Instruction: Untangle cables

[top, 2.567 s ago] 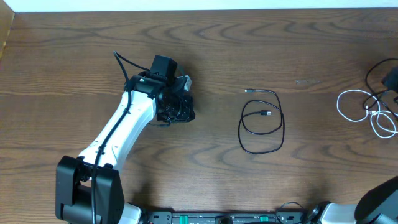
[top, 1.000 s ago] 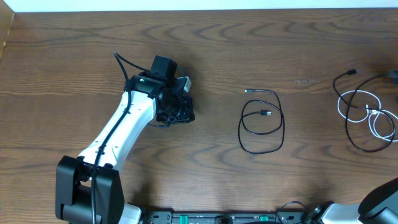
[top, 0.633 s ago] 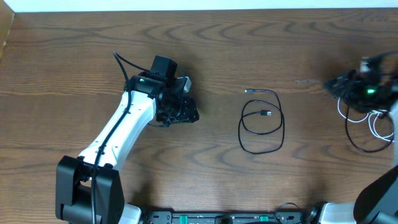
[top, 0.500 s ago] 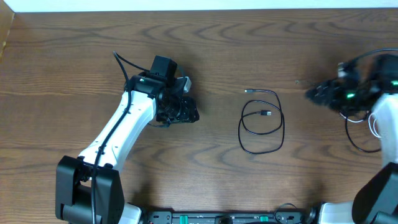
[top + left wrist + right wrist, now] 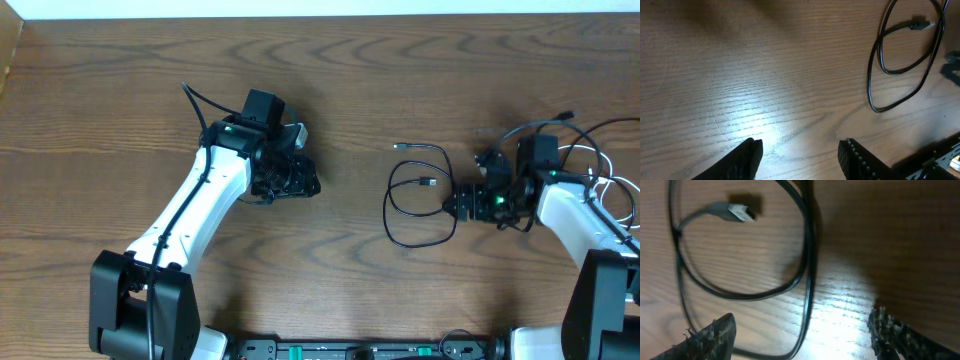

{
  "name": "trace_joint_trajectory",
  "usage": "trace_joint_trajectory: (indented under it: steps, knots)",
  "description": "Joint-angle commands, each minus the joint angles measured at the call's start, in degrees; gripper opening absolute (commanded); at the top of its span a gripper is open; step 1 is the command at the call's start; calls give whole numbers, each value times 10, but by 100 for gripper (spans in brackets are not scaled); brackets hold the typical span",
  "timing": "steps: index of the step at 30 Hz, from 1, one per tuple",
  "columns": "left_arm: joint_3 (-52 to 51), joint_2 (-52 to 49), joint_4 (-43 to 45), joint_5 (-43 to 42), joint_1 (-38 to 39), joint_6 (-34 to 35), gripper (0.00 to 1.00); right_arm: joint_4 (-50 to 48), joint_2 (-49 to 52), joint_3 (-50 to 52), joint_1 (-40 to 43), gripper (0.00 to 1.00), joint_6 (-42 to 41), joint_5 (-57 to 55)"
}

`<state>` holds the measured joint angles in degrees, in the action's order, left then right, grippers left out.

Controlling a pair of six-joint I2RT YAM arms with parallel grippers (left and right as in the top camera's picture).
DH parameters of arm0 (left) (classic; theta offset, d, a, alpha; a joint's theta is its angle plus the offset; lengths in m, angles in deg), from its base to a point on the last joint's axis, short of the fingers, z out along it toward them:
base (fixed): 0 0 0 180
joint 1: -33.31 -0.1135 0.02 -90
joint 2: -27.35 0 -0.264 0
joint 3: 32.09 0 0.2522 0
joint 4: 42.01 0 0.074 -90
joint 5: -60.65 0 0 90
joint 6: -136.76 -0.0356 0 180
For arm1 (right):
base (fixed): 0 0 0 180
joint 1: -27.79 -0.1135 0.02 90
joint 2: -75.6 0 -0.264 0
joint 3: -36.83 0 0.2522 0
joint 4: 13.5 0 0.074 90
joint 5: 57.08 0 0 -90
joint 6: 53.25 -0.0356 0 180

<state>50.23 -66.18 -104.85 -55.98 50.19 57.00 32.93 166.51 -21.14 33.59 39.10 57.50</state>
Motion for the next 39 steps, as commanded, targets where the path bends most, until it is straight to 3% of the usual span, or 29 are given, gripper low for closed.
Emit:
trace_joint_trajectory:
  steps: [1,5,14,16,25,34,39]
  knots:
    - [1,-4,-1,4,0,-6,54,-43,2,37,-5,80,-17,12]
    - [1,-4,-2,4,0,-6,54,-123,2,79,-18,78,-39,65]
    - [1,-4,-2,3,0,-6,54,-263,2,130,-57,60,-156,71]
    - [1,-5,-2,3,0,-6,54,-274,2,131,-72,46,-156,70]
    - [1,-4,-2,3,0,-6,54,-287,2,131,-113,1,-156,68]
    - [1,-4,-2,3,0,-6,54,-285,2,131,-156,1,-156,88]
    - [1,-5,-2,3,0,-6,54,-319,1,130,-166,1,-117,239]
